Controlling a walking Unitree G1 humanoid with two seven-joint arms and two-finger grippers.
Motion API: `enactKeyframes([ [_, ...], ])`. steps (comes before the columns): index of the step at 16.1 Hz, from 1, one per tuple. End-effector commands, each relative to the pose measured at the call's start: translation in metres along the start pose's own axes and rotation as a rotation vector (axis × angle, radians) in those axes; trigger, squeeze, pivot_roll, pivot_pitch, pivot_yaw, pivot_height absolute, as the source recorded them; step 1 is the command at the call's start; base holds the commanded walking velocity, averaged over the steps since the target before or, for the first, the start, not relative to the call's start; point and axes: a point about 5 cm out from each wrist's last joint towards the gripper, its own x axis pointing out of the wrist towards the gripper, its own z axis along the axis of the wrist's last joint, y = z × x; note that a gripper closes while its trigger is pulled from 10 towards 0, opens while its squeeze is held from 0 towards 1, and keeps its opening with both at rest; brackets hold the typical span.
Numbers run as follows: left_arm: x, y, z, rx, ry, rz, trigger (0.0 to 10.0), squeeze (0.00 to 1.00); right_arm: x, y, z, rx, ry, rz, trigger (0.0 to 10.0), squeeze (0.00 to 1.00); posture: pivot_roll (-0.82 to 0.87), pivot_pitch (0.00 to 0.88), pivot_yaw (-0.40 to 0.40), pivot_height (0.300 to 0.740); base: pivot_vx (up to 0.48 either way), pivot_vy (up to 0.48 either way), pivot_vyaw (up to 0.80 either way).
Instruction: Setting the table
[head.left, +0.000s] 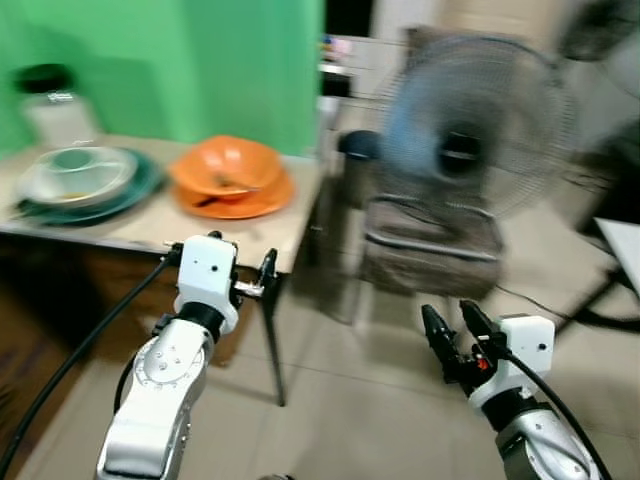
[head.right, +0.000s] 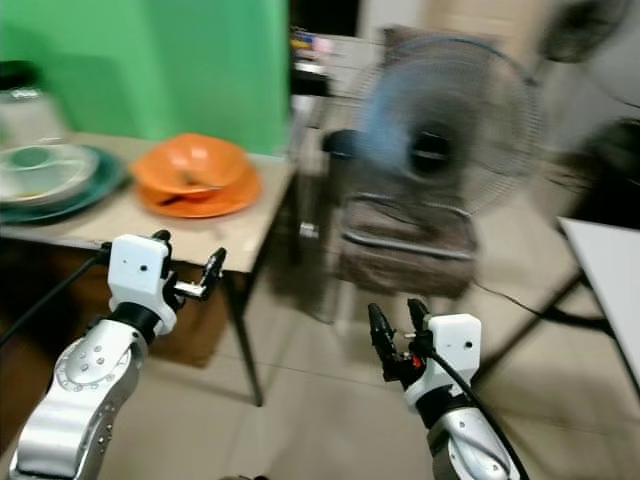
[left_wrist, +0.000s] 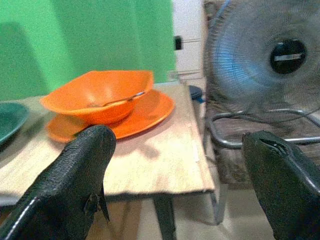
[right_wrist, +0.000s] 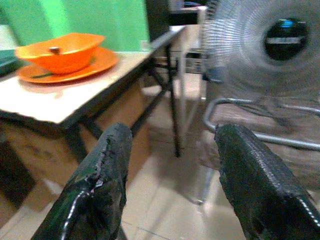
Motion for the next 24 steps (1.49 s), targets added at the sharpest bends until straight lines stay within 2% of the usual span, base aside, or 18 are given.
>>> enactKeyframes([
  [1, 0.001, -0.003, 0.003, 0.005, -0.009, -0.016, 10.0, 0.00, 0.001, -0.001, 0.004, 0.001, -0.019, -0.006, 10.0, 0.00, 0.00, 0.000, -0.007, 0.740, 0.000, 0.000, 0.80],
  [3, 0.001, 0.000, 0.006, 0.013, -0.015, -0.019, 10.0, 0.00, 0.002, 0.000, 0.004, 0.023, -0.028, -0.020, 10.0, 0.00, 0.02, 0.000, -0.007, 0.740, 0.000, 0.000, 0.65],
  [6, 0.001, 0.000, 0.008, 0.024, -0.017, -0.027, 10.0, 0.00, 0.003, -0.001, 0.002, 0.078, -0.042, -0.057, 10.0, 0.00, 0.03, 0.000, -0.012, 0.740, 0.000, 0.377, 0.00],
  [12, 0.004, 0.004, 0.009, 0.049, -0.015, -0.035, 10.0, 0.00, 0.007, -0.002, 0.003, 0.083, -0.039, -0.098, 10.0, 0.00, 0.03, 0.000, 0.004, 0.740, 0.000, 0.412, 0.00],
  [16, 0.007, 0.003, 0.018, 0.011, -0.061, -0.027, 10.0, 0.00, 0.013, -0.001, 0.008, 0.092, -0.050, -0.089, 10.0, 0.00, 0.04, 0.000, 0.004, 0.740, 0.000, 0.000, 0.00],
  [18, 0.009, 0.003, 0.017, -0.002, -0.046, -0.023, 10.0, 0.00, 0.017, 0.001, 0.011, 0.103, -0.053, -0.067, 10.0, 0.00, 0.04, 0.000, 0.004, 0.740, 0.000, 0.000, 0.00],
  [24, 0.013, 0.005, 0.022, 0.016, -0.067, -0.027, 10.0, 0.00, 0.026, -0.004, 0.015, 0.098, -0.064, -0.078, 10.0, 0.00, 0.05, 0.000, 0.006, 0.740, 0.142, 0.000, 0.00],
])
